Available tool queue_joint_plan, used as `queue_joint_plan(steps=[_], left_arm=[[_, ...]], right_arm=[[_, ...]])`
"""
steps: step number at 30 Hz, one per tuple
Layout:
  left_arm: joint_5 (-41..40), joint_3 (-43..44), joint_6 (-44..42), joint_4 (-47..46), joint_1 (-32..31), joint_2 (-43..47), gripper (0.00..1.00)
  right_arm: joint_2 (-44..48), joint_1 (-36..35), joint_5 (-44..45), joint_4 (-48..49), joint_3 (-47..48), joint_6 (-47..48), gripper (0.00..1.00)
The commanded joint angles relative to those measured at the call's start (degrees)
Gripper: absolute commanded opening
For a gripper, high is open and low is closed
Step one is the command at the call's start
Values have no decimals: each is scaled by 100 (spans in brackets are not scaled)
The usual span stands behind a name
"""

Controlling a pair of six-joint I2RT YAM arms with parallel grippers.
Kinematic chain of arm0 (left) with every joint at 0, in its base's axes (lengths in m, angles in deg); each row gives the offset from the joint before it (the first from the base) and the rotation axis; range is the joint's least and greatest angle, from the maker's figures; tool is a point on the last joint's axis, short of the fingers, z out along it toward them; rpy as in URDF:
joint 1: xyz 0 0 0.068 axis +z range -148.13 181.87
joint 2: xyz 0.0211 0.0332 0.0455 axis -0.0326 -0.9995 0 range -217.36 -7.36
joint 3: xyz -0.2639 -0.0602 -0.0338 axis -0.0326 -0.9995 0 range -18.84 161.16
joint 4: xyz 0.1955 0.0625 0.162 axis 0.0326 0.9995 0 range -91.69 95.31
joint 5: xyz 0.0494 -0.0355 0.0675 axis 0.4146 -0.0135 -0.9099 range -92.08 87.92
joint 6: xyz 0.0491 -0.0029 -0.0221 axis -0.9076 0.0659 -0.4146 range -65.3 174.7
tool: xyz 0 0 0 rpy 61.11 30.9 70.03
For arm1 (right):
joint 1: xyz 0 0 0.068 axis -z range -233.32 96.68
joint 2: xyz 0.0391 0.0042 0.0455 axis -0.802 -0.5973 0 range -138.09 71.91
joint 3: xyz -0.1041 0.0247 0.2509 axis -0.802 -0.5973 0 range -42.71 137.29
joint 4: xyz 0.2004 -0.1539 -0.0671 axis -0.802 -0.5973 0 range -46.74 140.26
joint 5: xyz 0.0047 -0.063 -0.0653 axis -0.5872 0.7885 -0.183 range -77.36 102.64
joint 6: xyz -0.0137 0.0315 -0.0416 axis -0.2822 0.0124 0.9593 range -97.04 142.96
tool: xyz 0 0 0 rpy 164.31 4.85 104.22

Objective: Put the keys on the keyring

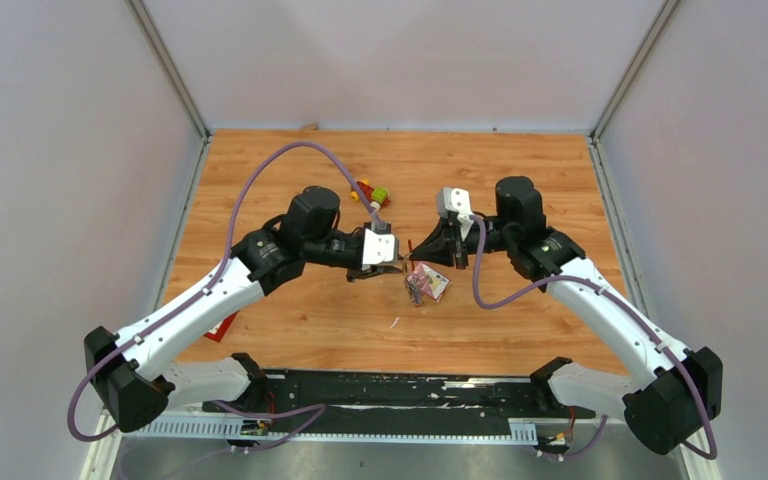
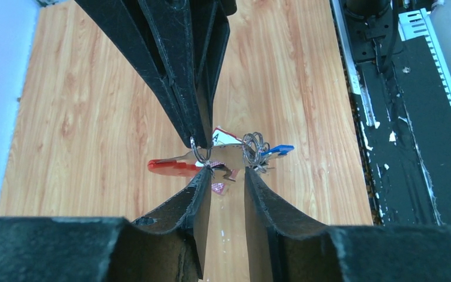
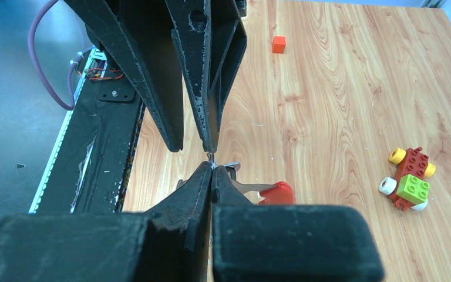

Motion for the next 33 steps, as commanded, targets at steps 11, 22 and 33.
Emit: queue_joint_plan(steps=[11,22,33], left_arm=[[-327,162,246,-547,-3,-16,36],[86,88,490,-694,-7,-229,32],[151,79,510,-703,-3,-274,8]], right_arm=[[81,26,-144,189,-3,24,0],[104,25,-131,199,-10,24,0],[107,24,-132,209,-20,14,0]])
